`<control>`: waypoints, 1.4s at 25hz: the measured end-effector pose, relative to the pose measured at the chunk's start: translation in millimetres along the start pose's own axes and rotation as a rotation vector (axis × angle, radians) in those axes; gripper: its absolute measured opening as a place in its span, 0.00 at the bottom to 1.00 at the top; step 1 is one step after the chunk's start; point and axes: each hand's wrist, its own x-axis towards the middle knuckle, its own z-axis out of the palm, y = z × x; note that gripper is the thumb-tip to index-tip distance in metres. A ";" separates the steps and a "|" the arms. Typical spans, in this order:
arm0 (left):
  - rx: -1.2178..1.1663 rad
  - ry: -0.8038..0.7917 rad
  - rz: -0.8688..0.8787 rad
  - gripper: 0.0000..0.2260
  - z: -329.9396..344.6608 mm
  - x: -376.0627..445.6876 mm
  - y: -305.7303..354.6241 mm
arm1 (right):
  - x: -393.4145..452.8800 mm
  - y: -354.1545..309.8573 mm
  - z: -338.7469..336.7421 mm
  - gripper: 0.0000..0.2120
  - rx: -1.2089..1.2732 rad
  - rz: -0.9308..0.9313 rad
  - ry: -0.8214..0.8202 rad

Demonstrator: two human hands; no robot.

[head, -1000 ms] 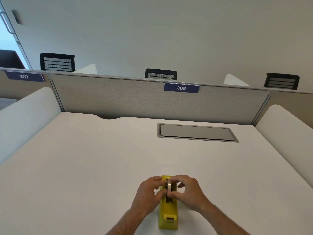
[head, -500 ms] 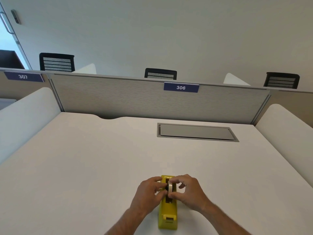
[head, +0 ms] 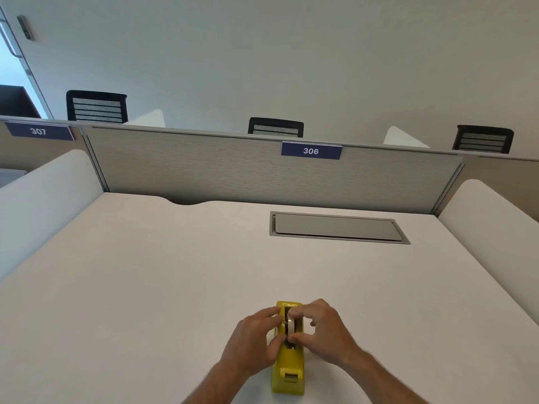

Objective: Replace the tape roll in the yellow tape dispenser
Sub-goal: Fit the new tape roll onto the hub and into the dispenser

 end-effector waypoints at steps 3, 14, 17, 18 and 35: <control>-0.031 -0.048 -0.041 0.26 0.7 -2.8 -3.0 | 2.9 0.6 0.4 0.22 -0.044 -0.007 -0.007; 0.100 -0.120 -0.091 0.29 1.3 1.6 -3.0 | -3.2 3.2 4.7 0.23 -0.114 0.003 -0.027; 0.064 -0.101 -0.087 0.29 1.6 0.4 -4.7 | -5.4 2.6 2.6 0.21 -0.105 -0.048 -0.017; 0.042 -0.094 -0.086 0.29 1.8 -0.1 -5.3 | -5.5 2.0 1.4 0.19 -0.103 -0.075 -0.003; -0.066 -0.042 -0.127 0.22 -5.5 5.0 12.3 | -1.7 -6.2 -6.3 0.07 -0.234 -0.276 0.049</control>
